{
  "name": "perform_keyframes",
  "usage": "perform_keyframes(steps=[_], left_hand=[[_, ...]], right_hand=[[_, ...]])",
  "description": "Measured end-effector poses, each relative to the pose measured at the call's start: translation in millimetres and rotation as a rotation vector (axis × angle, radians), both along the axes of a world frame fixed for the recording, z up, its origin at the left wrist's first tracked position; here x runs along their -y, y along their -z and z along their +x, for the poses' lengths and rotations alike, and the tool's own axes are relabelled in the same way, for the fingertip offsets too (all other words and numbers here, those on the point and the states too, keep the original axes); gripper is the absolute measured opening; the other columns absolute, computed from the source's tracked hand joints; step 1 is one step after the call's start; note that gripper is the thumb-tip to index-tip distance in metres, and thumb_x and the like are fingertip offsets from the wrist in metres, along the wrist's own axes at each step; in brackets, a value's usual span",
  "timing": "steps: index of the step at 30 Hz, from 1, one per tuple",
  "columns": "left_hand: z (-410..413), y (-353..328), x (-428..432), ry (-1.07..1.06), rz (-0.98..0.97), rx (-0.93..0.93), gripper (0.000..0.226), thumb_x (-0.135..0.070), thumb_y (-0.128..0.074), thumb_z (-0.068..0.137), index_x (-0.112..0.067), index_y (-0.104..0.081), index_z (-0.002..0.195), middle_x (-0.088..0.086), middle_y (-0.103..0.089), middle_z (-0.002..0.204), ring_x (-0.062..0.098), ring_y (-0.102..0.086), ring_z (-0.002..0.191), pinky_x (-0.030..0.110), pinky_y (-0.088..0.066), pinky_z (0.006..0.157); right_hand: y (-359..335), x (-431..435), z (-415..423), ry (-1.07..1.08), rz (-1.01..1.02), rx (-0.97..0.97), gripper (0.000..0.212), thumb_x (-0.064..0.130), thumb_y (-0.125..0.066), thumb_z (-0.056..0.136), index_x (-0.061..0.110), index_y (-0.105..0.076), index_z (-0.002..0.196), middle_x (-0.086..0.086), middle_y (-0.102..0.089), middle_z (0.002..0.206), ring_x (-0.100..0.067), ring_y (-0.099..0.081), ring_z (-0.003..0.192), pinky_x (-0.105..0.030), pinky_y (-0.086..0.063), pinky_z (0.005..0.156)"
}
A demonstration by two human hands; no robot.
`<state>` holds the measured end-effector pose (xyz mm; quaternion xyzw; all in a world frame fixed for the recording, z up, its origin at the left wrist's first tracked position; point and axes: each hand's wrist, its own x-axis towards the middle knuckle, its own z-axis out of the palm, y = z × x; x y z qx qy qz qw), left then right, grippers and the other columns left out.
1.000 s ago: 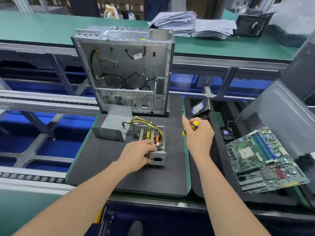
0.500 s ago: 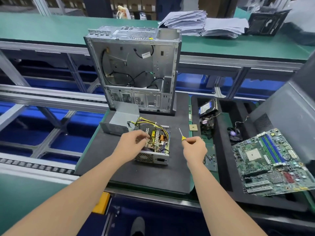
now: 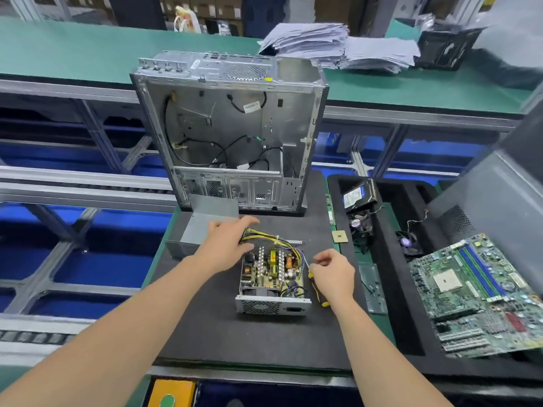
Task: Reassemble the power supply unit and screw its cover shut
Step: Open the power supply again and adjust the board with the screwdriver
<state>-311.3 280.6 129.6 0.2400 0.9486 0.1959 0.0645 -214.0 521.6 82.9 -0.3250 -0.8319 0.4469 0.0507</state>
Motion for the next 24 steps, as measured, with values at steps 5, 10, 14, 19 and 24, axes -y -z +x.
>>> perform_keyframes(steps=[5,10,14,19,24], left_hand=[[-36.5,-15.0,-6.3,0.203,-0.17,0.026,0.016,-0.028,-0.068,0.098,-0.024,-0.056,0.108,-0.001,-0.067,0.105,0.024,-0.062,0.096,0.038,-0.048,0.078],[-54.5,-42.7,-21.0,0.357,-0.187,-0.129,0.009,-0.036,-0.06,0.101,-0.033,-0.053,0.106,-0.017,-0.054,0.081,0.02,-0.061,0.089,0.034,-0.04,0.067],[-57.3,-62.0,-47.8,0.428,0.023,-0.228,0.014,-0.042,-0.064,0.098,-0.036,-0.059,0.109,-0.016,-0.066,0.088,0.013,-0.059,0.086,0.028,-0.036,0.078],[-52.6,-54.9,-84.8,0.435,0.176,-0.377,0.013,-0.039,-0.069,0.095,-0.034,-0.064,0.106,-0.016,-0.066,0.096,0.014,-0.054,0.096,0.037,-0.033,0.099],[-37.7,-24.5,-101.9,0.181,0.302,-0.482,0.039,-0.036,-0.08,0.082,-0.029,-0.058,0.114,-0.003,-0.048,0.122,0.022,-0.046,0.118,0.036,-0.026,0.095]], right_hand=[[-21.2,7.0,-18.5,-0.338,0.134,-0.209,0.026,0.026,-0.078,0.088,0.034,-0.071,0.113,0.015,-0.067,0.106,0.005,-0.061,0.098,-0.006,-0.042,0.083],[-35.8,21.7,-35.5,-0.472,0.317,-0.133,0.033,0.045,-0.081,0.085,0.029,-0.077,0.113,0.009,-0.061,0.111,-0.009,-0.059,0.105,-0.032,-0.051,0.088],[-39.5,21.6,-42.0,-0.402,0.433,-0.106,0.019,0.042,-0.073,0.091,0.025,-0.066,0.089,0.007,-0.056,0.094,-0.017,-0.06,0.088,-0.037,-0.051,0.073],[-33.0,-6.2,-37.0,-0.347,0.336,-0.151,0.024,0.035,-0.073,0.092,0.022,-0.058,0.079,0.004,-0.057,0.078,-0.009,-0.052,0.075,-0.019,-0.037,0.065],[-31.3,-32.6,-42.0,-0.365,0.01,-0.149,0.024,0.029,-0.074,0.095,0.008,-0.066,0.086,-0.005,-0.065,0.077,-0.012,-0.058,0.068,-0.017,-0.051,0.071]])
